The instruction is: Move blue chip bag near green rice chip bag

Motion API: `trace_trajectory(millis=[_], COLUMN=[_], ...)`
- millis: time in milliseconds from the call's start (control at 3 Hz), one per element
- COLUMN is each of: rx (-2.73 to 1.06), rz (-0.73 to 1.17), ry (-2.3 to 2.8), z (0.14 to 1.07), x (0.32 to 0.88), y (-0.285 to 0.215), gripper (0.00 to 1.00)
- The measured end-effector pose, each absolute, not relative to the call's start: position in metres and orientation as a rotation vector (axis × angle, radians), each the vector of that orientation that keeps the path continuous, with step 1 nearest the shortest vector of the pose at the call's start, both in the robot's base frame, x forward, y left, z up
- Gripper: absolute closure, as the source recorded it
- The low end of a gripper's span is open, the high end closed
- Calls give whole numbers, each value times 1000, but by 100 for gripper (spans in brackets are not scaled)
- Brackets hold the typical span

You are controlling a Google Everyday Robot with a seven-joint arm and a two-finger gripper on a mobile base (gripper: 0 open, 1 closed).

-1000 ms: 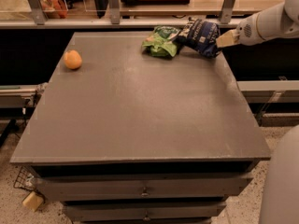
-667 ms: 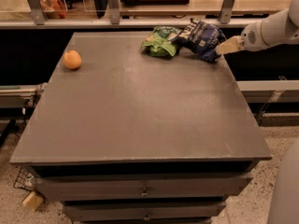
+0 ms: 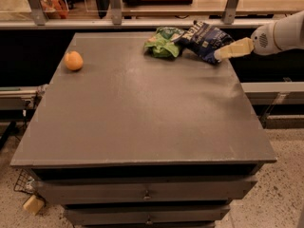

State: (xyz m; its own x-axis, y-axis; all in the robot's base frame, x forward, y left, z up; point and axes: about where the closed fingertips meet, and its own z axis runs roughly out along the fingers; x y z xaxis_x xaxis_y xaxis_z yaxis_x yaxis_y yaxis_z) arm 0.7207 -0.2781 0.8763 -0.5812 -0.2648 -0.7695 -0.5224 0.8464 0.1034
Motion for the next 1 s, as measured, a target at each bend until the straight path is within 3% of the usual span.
trace_trajectory(millis=[667,1000], rx=[-496,-503], rz=[612,604], ry=[1851,1770], z=[908,929], x=[653,635], y=[-301,-311], gripper=[0,0])
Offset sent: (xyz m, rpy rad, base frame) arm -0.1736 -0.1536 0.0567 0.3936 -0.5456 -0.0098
